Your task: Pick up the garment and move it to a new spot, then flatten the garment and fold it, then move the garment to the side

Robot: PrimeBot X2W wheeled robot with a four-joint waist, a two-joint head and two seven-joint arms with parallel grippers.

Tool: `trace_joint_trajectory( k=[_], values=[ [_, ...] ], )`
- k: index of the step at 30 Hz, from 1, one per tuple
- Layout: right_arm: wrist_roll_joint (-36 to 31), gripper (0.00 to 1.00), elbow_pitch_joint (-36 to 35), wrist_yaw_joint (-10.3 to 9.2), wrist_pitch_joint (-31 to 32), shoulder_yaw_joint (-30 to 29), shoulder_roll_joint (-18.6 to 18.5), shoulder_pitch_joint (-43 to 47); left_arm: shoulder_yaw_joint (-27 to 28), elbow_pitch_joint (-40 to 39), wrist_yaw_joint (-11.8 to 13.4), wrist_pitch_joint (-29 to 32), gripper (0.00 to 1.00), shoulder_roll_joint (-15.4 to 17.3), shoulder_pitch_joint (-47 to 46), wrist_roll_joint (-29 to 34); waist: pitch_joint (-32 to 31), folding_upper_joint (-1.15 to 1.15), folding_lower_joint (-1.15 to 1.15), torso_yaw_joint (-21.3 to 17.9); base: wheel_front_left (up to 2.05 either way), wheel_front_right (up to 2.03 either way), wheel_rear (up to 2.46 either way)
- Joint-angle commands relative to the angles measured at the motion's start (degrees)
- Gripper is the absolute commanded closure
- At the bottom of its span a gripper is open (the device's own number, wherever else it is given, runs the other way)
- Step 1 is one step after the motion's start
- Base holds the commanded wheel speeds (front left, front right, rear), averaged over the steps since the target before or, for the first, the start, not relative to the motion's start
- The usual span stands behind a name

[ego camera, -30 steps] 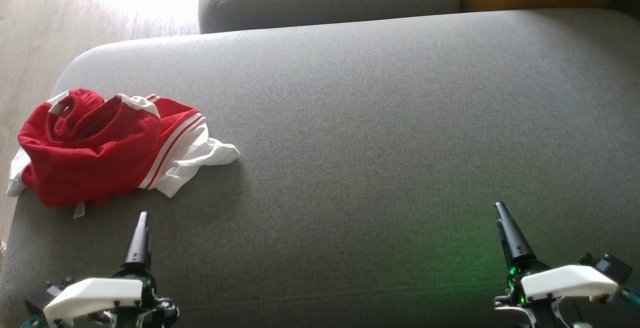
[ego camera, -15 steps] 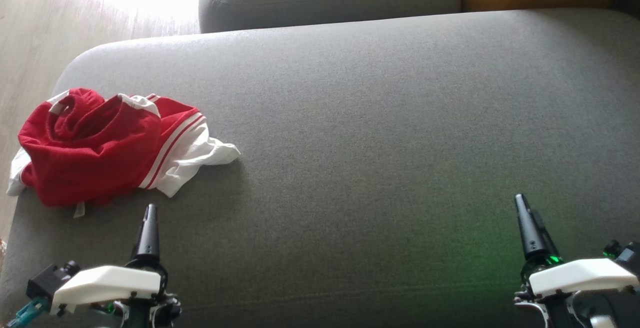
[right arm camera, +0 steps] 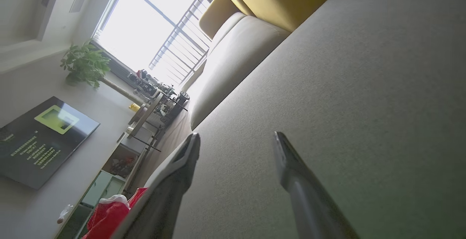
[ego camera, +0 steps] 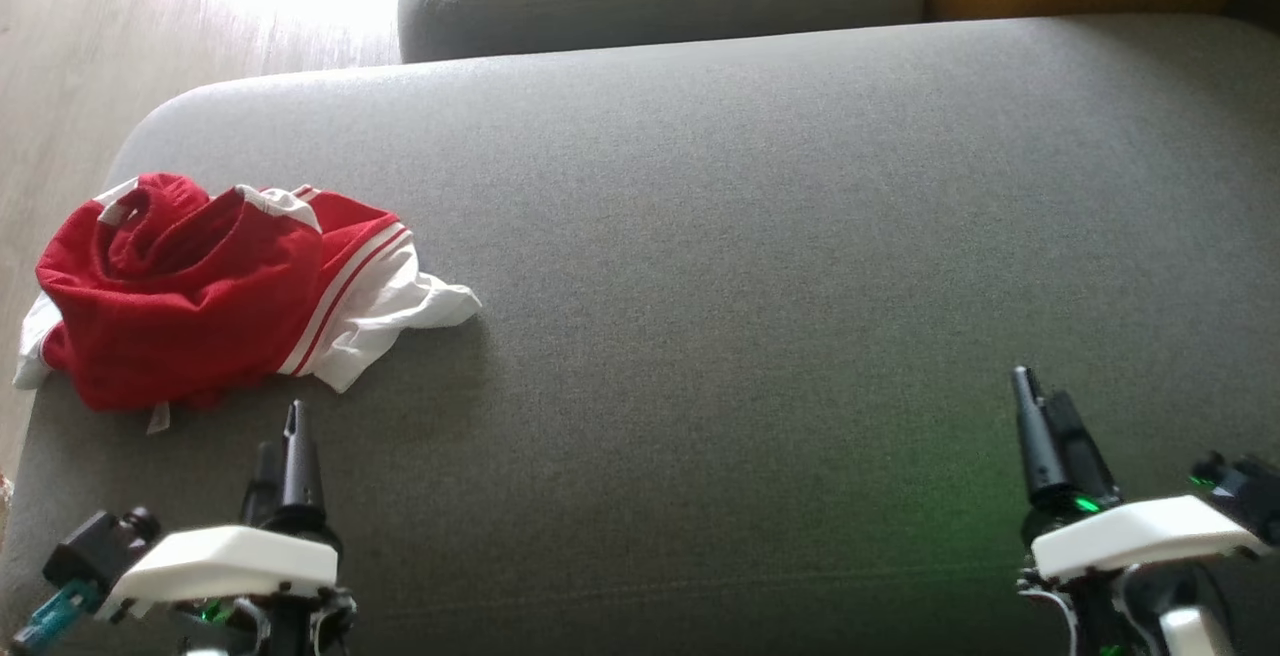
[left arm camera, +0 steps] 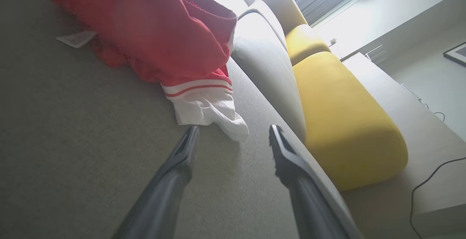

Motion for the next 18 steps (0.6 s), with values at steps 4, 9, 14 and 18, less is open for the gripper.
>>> trace_joint_trajectory(
  k=[4,9,14,18],
  values=[
    [-3.84,0.00,-3.49,0.00,-1.28,2.72,-0.47,-2.58,0.04,-3.04,0.95,-1.27,0.00,0.79,-1.34,4.21,0.05,0.00,0.00,-0.04,0.00,0.00,0.00],
    [-6.15,0.00,-5.02,0.00,-2.12,5.79,-0.51,-2.68,-0.35,-4.11,1.81,-2.11,0.00,0.84,-1.31,7.73,0.16,0.00,0.00,-0.04,0.00,0.00,0.00],
    [-9.60,0.00,-6.39,0.00,-2.97,7.54,-0.55,-2.75,-0.81,-4.88,2.50,-2.95,0.00,0.89,-1.17,11.97,0.31,0.00,0.00,-0.07,0.00,0.00,0.00],
    [-12.42,0.00,-6.68,0.00,-3.64,7.75,-0.57,-2.74,-0.96,-5.22,3.68,-3.62,0.00,0.93,-1.18,15.18,0.36,0.00,0.00,0.00,0.00,0.00,0.00]
  ],
)
